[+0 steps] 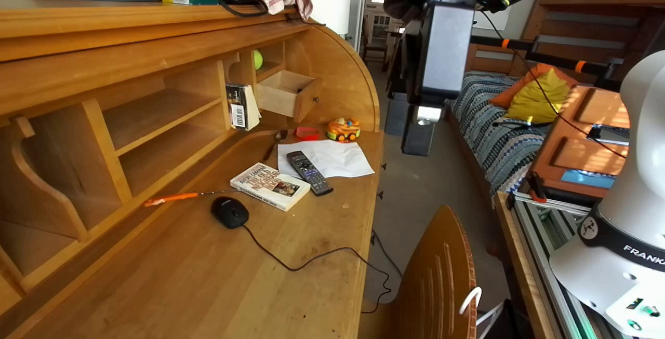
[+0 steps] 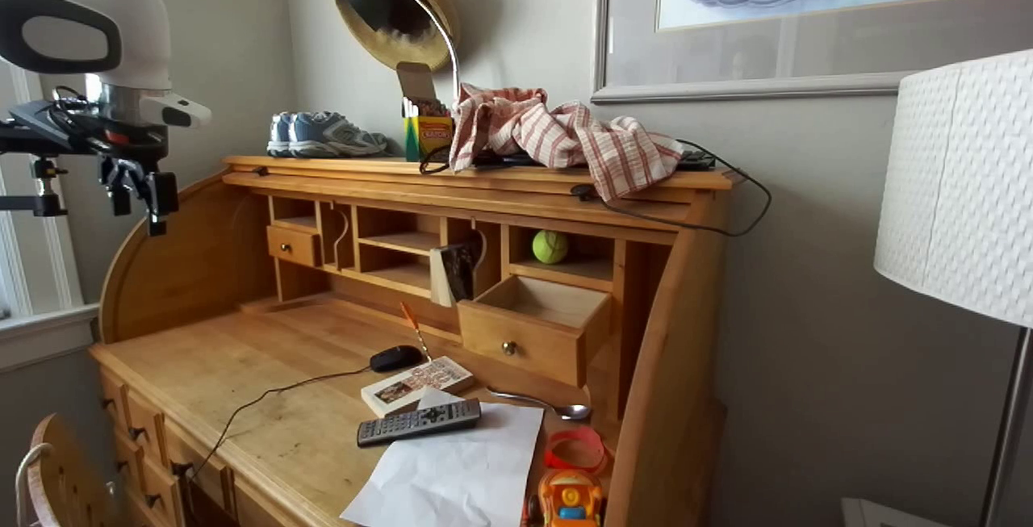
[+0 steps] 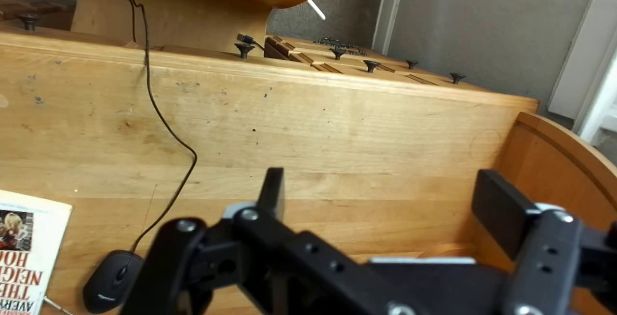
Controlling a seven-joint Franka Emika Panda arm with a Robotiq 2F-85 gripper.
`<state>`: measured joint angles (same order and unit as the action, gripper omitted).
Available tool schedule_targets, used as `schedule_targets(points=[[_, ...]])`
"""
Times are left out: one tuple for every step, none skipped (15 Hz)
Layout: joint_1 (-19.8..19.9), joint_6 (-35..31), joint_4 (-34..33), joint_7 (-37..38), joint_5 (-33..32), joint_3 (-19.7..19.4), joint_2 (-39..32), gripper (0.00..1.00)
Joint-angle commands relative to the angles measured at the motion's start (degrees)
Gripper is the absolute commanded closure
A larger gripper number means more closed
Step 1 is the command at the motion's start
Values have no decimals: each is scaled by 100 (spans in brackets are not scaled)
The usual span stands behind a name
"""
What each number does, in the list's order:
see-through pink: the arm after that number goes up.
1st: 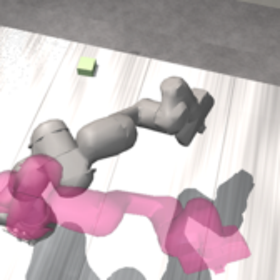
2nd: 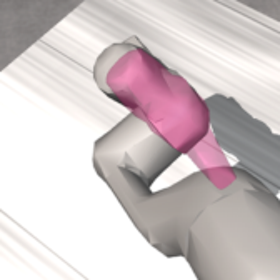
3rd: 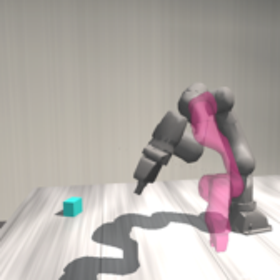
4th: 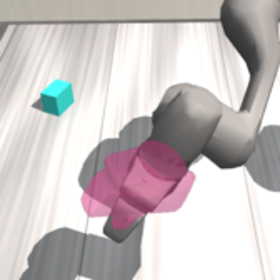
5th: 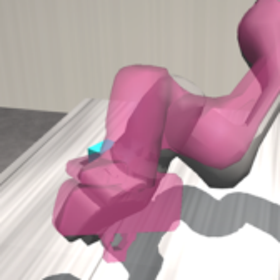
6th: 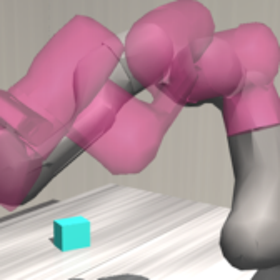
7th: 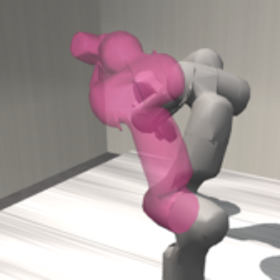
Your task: Put the crayon box in the top right drawer
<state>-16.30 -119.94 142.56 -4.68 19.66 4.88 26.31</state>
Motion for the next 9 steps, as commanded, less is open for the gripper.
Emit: schedule_targets(points=[[96,26,-13,-32,41,86,2,0],[96,26,-13,-32,41,86,2,0],[96,26,-13,-32,41,86,2,0],[96,26,-13,-32,41,86,2,0],[96,26,-13,-32,41,86,2,0],[12,-301,27,-272,236,32,26,0],[114,-566,-26,-194,-14,128,-6,0],[188,-772,-153,-245,-222,150,-66,0],[230,-930,-246,-281,-372,150,-110,0]])
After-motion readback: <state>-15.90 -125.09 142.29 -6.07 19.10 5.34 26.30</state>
